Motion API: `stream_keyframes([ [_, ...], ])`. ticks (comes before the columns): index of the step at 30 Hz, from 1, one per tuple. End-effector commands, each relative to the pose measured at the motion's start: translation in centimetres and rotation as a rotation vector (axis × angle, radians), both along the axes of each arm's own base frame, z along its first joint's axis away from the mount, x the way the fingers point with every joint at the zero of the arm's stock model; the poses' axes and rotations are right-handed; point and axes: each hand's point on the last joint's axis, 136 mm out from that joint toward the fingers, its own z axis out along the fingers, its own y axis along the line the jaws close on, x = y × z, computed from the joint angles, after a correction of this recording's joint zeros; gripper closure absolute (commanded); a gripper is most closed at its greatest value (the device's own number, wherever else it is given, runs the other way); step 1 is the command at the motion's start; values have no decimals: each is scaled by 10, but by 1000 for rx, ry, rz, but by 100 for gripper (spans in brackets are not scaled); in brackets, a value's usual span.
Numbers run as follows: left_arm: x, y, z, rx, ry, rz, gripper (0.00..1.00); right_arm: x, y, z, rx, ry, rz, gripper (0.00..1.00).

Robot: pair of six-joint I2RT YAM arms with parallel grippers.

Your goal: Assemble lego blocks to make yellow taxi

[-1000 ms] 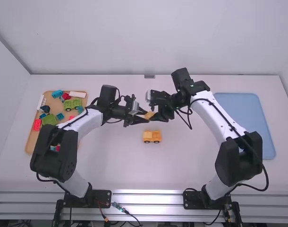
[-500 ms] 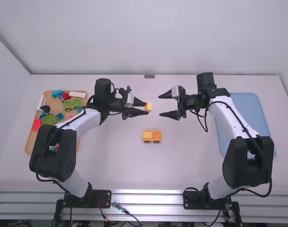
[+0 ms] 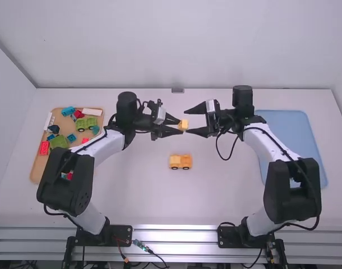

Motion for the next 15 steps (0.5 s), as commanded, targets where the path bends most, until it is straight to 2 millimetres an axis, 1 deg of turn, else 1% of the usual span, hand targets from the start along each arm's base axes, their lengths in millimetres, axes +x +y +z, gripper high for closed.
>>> stream_keyframes([
  [1, 2, -1, -3, 0, 43, 15, 98, -8, 1, 4, 5, 76, 28, 37],
  [4, 12, -1, 0, -3, 38, 75, 98, -8, 0, 5, 7, 75, 29, 38],
  [8, 11, -1, 6, -25, 30, 72, 98, -5, -4, 5, 8, 73, 16, 40],
  [11, 10, -1, 7, -32, 28, 76, 98, -6, -2, 5, 9, 66, 23, 41],
  [13, 10, -1, 7, -31, 31, 75, 98, -6, -1, 6, 10, 59, 25, 46],
  [15, 10, 0, 7, -31, 32, 76, 98, -5, -1, 8, 9, 63, 25, 47],
])
